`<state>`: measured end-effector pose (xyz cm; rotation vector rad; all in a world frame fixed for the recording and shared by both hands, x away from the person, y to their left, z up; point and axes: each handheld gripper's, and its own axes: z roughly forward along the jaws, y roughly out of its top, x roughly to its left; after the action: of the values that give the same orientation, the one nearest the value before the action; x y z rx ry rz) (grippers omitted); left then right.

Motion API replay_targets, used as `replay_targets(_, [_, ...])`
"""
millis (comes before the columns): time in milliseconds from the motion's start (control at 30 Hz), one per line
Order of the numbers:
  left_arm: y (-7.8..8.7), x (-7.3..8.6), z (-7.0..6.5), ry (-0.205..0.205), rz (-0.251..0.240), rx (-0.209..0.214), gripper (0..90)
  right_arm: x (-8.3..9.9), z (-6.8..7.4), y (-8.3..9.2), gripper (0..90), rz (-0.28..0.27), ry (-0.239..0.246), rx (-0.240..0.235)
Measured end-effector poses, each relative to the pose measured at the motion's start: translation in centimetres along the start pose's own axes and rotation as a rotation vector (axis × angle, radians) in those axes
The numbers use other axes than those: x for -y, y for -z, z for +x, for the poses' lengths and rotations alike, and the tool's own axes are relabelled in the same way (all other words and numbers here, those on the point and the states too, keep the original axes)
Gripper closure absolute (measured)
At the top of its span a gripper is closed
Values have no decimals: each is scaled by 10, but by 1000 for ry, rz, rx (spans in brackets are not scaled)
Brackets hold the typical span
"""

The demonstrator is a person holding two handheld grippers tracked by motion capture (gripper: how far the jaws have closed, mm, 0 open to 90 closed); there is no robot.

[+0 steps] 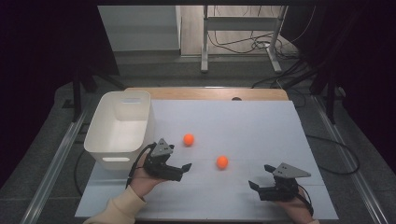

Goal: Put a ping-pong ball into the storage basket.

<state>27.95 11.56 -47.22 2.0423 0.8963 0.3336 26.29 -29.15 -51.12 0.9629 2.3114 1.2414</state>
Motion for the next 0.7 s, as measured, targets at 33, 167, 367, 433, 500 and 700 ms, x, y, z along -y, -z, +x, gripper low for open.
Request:
replay_targets(33, [-1, -1, 1, 6, 4, -1, 75, 0, 0, 0, 115, 0, 0, 0])
replay_targets(167, [-5, -2, 3, 23, 14, 7, 72, 0, 0, 0, 115, -3, -2, -2])
replay_targets(367, [-11, -4, 6, 29, 27, 3, 72, 0, 0, 0, 115, 0, 2, -1])
replay_targets(433, [-12, -4, 7, 30, 30, -3, 71, 0, 0, 0, 115, 1, 2, -1])
replay_targets(500, [-16, -5, 8, 36, 35, -15, 71, 0, 0, 0, 115, 2, 1, 0])
replay_targets(700, [-21, -8, 9, 29, 47, -28, 72, 0, -1, 0, 115, 6, 6, 0])
